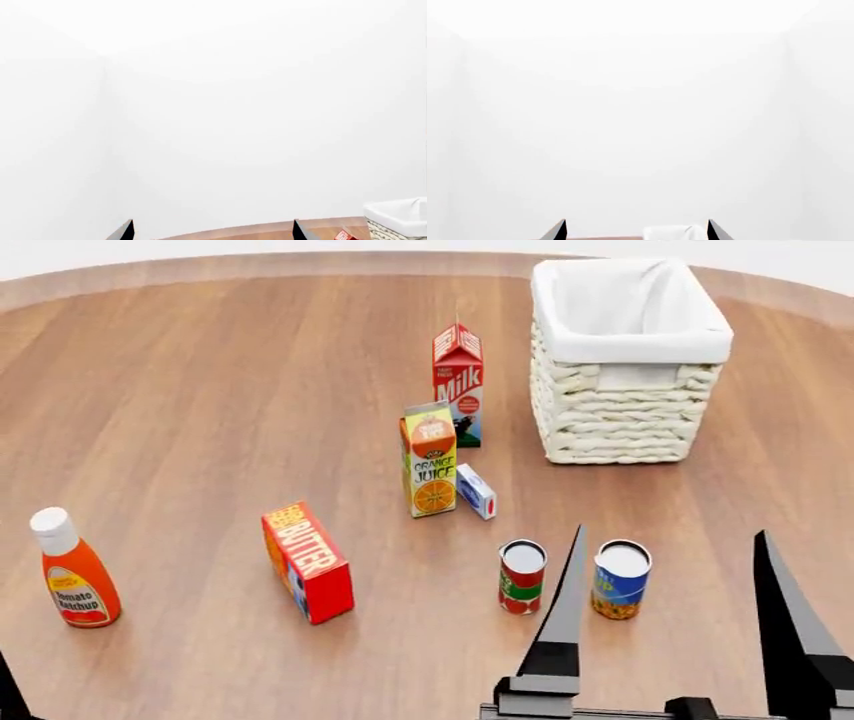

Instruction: Pick up the alphabet soup and the tomato sauce, and put them in the basket.

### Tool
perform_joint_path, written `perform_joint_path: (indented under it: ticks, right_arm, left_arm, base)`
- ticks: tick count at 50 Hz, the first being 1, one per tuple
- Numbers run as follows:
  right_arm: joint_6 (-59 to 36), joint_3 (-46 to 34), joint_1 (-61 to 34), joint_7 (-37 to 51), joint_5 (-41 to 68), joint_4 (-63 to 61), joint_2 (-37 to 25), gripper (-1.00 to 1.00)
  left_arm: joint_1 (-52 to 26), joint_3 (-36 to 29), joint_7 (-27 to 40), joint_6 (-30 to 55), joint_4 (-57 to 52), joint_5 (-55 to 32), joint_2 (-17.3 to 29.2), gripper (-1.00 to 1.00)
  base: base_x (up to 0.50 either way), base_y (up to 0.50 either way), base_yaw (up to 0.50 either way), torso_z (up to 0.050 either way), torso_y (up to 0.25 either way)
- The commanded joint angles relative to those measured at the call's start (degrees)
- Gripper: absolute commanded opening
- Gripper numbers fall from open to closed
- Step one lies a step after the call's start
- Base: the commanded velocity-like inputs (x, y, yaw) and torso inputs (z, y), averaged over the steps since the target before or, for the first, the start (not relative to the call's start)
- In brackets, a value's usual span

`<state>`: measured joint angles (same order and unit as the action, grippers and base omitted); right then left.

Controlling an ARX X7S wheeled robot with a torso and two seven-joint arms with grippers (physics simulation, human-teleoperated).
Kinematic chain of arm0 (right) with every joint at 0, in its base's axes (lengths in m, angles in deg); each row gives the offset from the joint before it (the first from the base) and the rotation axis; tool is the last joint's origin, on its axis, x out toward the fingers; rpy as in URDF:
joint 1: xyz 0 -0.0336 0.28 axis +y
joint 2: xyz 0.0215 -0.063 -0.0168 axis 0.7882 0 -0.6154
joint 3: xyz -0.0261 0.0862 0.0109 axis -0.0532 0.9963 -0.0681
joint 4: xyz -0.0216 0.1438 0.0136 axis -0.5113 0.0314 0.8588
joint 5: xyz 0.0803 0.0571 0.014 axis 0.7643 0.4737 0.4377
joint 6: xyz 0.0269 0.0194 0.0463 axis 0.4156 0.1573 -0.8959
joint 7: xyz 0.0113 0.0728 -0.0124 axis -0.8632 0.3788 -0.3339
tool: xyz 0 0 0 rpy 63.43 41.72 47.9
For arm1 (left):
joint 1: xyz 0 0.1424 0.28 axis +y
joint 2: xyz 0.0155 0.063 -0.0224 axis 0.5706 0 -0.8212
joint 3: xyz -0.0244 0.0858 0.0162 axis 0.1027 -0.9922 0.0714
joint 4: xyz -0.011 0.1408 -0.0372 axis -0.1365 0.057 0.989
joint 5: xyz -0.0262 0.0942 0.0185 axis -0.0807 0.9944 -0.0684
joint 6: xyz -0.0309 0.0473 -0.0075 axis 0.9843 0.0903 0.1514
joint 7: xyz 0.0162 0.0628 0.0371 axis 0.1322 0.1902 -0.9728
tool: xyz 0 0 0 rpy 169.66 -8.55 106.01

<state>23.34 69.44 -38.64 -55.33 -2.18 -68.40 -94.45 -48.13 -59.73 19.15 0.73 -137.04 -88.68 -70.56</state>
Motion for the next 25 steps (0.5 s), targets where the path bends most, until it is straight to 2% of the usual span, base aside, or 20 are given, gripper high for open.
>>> perform_joint_path:
  ticks: [1, 2, 3, 5, 6, 7, 8, 9, 11, 17, 20, 24, 25]
  right_arm:
    - [-2.4, -0.2, -0.4, 0.9, 1.7, -2.7, -0.7, 1.0]
    - [-2.7, -0.3, -0.4, 1.0, 1.9, -2.9, -0.7, 1.0]
    - [1.4, -0.8, 1.5, 0.4, 0.9, -0.7, -0.4, 1.0]
    - [-2.6, -0.4, 0.0, 1.0, 2.3, -3.3, -0.9, 1.0]
    - [0.8, -0.7, 1.4, 0.5, 1.5, -1.3, -0.6, 1.0]
    - [-2.4, -0.3, 0.0, 1.1, 2.6, -3.1, -1.0, 1.0]
    - [1.4, -0.8, 1.7, 0.4, 1.6, -0.9, -0.6, 1.0]
    - [-1.7, -0.7, 0.3, 1.0, 2.3, -2.8, -1.1, 1.0]
    - [2.4, -1.4, 2.1, 0.4, 1.2, -0.5, -0.7, 1.0]
    - [2.8, -1.5, 2.2, 0.5, 1.4, 0.1, -1.0, 1.0]
    - [-2.3, -1.2, 0.0, 1.6, 2.7, -2.9, -1.7, 1.0]
    - [2.3, -1.9, 2.0, 0.9, 1.6, -0.3, -1.5, 1.0]
    - [0.2, -1.7, 1.2, 1.3, 2.0, -1.6, -1.8, 1.0]
  left_arm:
    - [0.2, -0.6, 0.3, -0.4, -0.7, -0.3, 0.3, 1.0]
    - [0.2, -0.6, 0.4, -0.5, -0.6, -0.4, 0.4, 1.0]
    - [0.3, -0.7, 0.3, -0.5, -0.7, -0.4, 0.4, 1.0]
    - [0.3, -0.5, 0.0, -0.2, -1.1, -1.8, 0.4, 1.0]
    - [0.3, -0.4, -0.1, -0.5, -1.2, -2.2, 0.4, 1.0]
    - [0.5, -0.3, -0.1, -0.9, -1.5, -2.6, 0.2, 1.0]
    - [0.6, -0.6, 0.0, -1.0, -1.5, -2.3, 0.3, 1.0]
    - [0.5, -0.7, 0.1, -1.0, -1.5, -2.2, 0.3, 1.0]
    - [0.4, -1.0, 0.1, -1.0, -1.2, -2.2, 0.3, 1.0]
    - [0.3, -1.8, -0.2, -1.4, -0.3, -2.4, 0.7, 1.0]
    - [0.3, -2.2, -0.2, -1.6, -0.1, -2.2, 0.8, 1.0]
    - [0.5, -2.2, -0.1, -1.7, -0.3, -2.4, 0.9, 1.0]
    - [0.6, -2.2, 0.0, -1.6, -0.4, -2.3, 1.0, 1.0]
  base:
    - [0.0, 0.0, 0.0, 0.05, 0.0]
    - [0.0, 0.0, 0.0, 0.05, 0.0]
    - [0.0, 0.0, 0.0, 0.05, 0.0]
    - [0.0, 0.0, 0.0, 0.05, 0.0]
    - [0.0, 0.0, 0.0, 0.05, 0.0]
    - [0.0, 0.0, 0.0, 0.05, 0.0]
    - [0.0, 0.0, 0.0, 0.0, 0.0]
    - [0.0, 0.0, 0.0, 0.0, 0.0]
    - [0.0, -0.09, 0.0, 0.0, 0.0]
    - [0.0, -0.15, 0.0, 0.0, 0.0]
    - [0.0, -0.17, 0.0, 0.0, 0.0]
    - [0.0, -0.19, 0.0, 0.0, 0.0]
    - [0.0, -0.19, 0.0, 0.0, 0.0]
